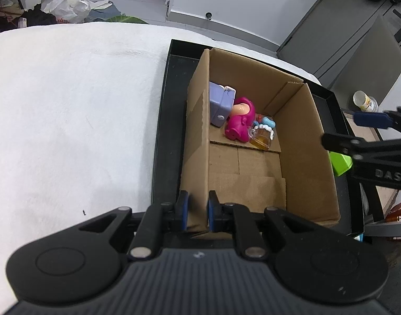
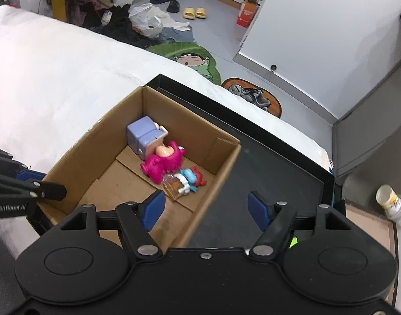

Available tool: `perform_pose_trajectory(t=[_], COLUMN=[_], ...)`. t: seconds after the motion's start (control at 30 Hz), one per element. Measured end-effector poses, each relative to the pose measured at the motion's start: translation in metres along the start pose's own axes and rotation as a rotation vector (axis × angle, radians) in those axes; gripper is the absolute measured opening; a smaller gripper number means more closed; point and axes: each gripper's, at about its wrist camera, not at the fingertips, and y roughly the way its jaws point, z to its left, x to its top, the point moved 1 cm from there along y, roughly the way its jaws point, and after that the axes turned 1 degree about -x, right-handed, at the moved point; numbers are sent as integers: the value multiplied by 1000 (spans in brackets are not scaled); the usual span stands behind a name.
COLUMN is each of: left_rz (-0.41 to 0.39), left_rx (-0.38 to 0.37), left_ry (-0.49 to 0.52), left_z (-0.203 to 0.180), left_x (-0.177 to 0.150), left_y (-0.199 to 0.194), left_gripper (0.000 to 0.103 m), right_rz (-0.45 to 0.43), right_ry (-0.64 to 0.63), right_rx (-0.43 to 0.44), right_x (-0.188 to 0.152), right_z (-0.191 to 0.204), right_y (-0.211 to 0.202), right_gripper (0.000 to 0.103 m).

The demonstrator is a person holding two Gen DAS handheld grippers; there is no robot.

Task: Organize rigid objects
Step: 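Move the right gripper back over the tray to the brown-haired doll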

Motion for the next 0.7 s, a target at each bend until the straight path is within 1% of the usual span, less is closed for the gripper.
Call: perform_pose_trajectory(t=[0.23,0.47,0.7], left_rz=[0,1,0], left_rx=[8,10,11], left_ry=[5,3,4], left_z=[-2,-2,-1], left_x=[0,-1,-1], left_y=[1,2,2], left_gripper=[14,14,14], right_rz=[7,29,80], right_ry=[49,78,162], right_rx=[-7,-17,22], right_x=[-21,-42,-66], right_z=[-17,-26,-37], right_y=[-6,-2,6], right_gripper=[72,72,72])
